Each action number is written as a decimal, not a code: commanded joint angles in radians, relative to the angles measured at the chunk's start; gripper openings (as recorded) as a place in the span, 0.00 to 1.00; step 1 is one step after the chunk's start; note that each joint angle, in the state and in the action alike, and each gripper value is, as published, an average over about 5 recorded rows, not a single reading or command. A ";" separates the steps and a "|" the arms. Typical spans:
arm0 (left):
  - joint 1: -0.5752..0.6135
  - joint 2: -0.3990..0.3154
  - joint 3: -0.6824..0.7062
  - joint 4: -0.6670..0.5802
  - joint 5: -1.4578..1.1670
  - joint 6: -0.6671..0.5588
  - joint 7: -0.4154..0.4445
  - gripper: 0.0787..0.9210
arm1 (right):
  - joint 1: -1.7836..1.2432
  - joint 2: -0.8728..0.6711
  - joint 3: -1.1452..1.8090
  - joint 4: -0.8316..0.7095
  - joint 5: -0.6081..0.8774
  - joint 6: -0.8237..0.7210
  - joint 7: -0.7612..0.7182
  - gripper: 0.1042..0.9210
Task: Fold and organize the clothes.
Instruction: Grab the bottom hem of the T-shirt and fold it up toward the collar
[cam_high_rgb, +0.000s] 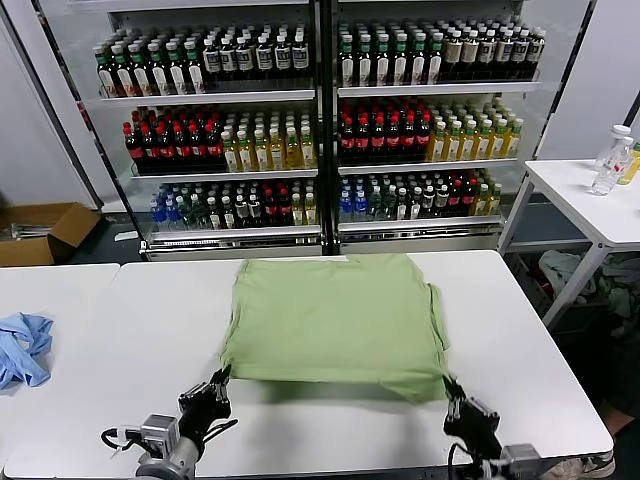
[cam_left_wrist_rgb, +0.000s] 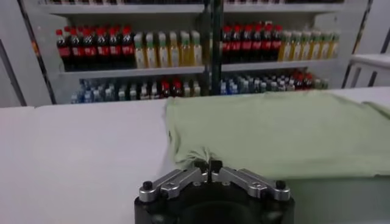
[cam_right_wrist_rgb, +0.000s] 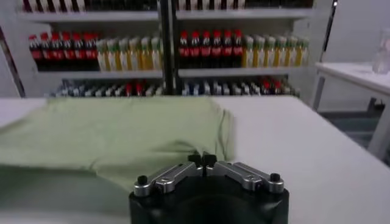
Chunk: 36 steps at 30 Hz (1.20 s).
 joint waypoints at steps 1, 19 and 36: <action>-0.195 -0.014 0.011 0.117 0.006 -0.004 0.044 0.01 | 0.253 -0.076 -0.052 -0.117 0.062 0.004 0.004 0.00; -0.477 -0.073 0.111 0.532 0.199 -0.030 0.037 0.01 | 0.525 -0.038 -0.267 -0.437 -0.047 -0.100 -0.017 0.05; -0.346 -0.077 0.076 0.493 0.220 -0.014 -0.003 0.45 | 0.297 0.017 -0.096 -0.331 -0.108 -0.121 -0.006 0.64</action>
